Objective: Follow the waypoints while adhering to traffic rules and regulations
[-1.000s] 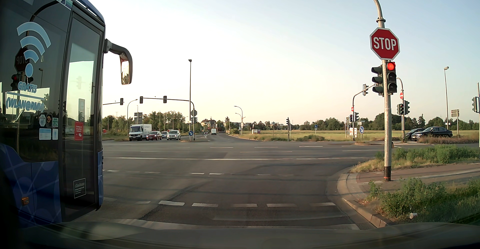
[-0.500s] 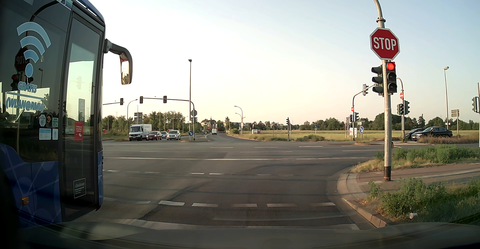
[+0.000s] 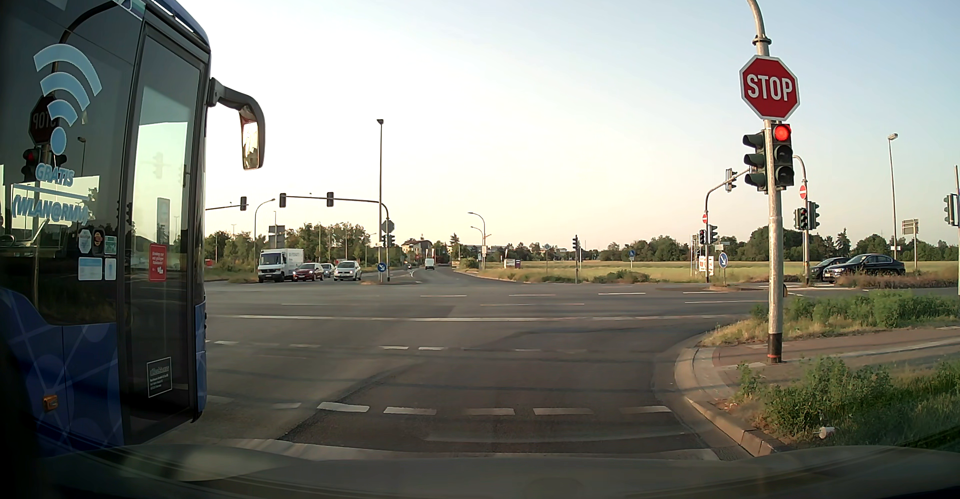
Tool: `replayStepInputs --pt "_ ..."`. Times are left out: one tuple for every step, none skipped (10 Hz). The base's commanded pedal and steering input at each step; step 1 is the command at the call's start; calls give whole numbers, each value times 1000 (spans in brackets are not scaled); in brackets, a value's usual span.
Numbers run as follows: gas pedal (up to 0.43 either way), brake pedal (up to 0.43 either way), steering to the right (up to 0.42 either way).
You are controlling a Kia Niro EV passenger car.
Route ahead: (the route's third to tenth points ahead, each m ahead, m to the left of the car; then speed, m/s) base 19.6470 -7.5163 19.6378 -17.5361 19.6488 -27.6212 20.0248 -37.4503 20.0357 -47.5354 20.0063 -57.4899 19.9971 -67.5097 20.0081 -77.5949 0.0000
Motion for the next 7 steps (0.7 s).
replayStepInputs --pt "0 390 4" --pt "0 390 4" --pt "0 390 4" --pt "0 390 4" --pt "0 384 4" --pt "0 390 4" --pt "0 390 4"
